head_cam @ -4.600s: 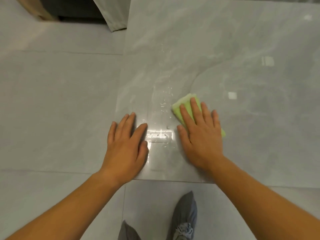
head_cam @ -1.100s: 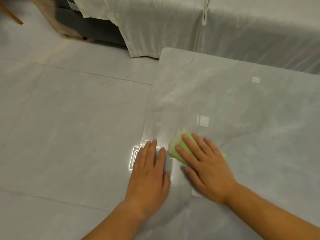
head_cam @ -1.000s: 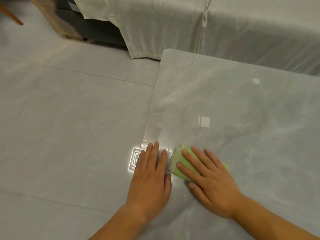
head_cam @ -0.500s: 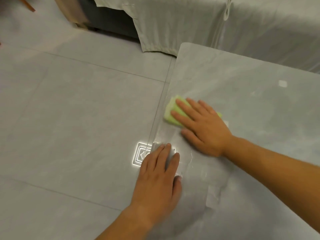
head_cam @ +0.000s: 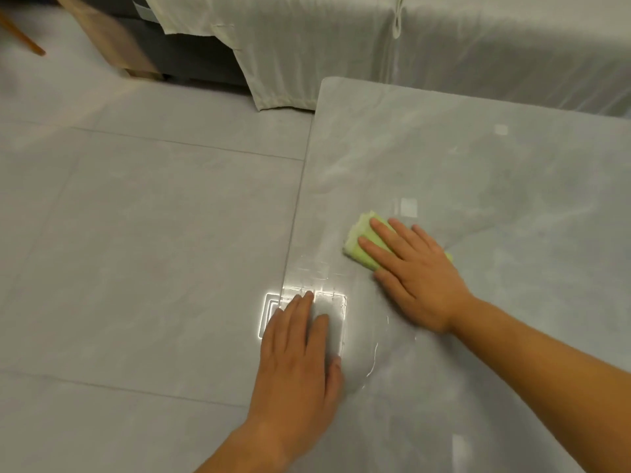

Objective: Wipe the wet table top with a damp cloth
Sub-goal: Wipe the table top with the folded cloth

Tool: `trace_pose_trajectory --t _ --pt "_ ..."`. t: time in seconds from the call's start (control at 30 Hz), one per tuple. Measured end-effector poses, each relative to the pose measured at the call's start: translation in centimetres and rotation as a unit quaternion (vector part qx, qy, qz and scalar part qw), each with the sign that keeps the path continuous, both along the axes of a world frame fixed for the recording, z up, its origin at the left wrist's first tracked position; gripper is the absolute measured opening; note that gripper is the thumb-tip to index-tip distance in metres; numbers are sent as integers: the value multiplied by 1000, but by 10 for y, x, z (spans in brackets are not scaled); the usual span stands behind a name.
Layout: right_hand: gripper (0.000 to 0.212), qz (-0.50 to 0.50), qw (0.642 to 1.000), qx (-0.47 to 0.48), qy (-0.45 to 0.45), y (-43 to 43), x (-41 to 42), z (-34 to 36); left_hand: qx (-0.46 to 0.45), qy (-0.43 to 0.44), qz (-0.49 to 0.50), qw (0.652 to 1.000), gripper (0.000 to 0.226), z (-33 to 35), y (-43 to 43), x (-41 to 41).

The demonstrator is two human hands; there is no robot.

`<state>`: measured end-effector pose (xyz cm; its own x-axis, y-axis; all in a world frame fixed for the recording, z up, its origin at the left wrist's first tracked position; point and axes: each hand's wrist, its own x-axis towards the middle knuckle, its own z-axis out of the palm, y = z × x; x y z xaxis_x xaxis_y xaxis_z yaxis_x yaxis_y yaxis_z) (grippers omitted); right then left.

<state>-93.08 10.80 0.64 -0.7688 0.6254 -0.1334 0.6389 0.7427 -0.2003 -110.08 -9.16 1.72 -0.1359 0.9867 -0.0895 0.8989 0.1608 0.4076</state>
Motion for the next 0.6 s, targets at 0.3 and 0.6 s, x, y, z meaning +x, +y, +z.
trace_pose_trajectory --t 0.3,0.6 --pt "53 105 994 -8 6 -140 46 1 -15 -21 15 1000 47 -6 -52 9" --pt "57 -157 987 22 17 -123 13 -8 13 -48 -26 998 50 -25 -71 -1"
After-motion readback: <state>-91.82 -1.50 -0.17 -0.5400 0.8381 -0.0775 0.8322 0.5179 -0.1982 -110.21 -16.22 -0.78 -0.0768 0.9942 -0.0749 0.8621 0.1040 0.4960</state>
